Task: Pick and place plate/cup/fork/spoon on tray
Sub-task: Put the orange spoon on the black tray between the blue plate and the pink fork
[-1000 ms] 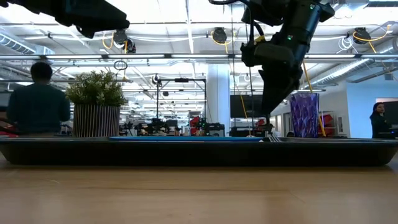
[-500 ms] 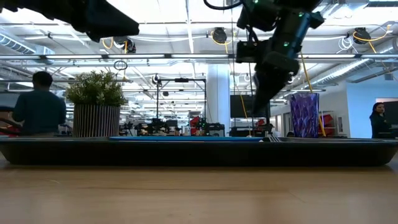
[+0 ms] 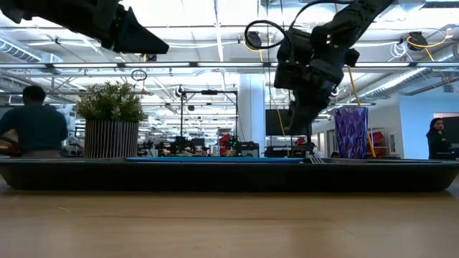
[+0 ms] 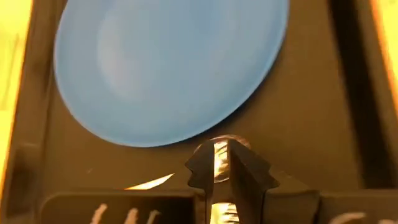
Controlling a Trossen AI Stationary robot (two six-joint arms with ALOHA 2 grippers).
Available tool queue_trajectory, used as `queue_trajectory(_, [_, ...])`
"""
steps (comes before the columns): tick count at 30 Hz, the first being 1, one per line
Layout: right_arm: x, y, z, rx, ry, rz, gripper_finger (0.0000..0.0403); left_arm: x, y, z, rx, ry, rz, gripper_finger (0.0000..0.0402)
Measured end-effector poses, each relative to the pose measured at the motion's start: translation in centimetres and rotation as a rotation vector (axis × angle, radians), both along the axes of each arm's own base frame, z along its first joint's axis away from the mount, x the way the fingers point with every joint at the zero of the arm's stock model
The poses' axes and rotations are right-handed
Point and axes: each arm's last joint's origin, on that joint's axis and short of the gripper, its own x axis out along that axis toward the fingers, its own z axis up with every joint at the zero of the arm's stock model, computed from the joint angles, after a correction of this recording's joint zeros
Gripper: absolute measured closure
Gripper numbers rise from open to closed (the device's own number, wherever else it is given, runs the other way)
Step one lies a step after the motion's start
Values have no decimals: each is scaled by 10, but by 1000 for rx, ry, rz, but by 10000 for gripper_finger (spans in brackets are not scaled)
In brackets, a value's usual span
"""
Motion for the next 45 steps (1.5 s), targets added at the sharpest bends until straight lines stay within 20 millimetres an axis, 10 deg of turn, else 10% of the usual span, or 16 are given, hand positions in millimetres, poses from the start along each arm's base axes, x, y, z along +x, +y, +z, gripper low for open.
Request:
queue_trajectory(22, [6, -6, -19, -114, 29, 109, 362, 4, 23, 2, 25, -9, 100, 275])
queue_trajectory(34, [8, -6, -23, -85, 47, 49, 260, 3, 22, 0, 8, 10, 94, 275])
queue_trajectory(45, [7, -1, -34, -163, 30, 16, 255, 3, 21, -3, -18, 21, 94, 275])
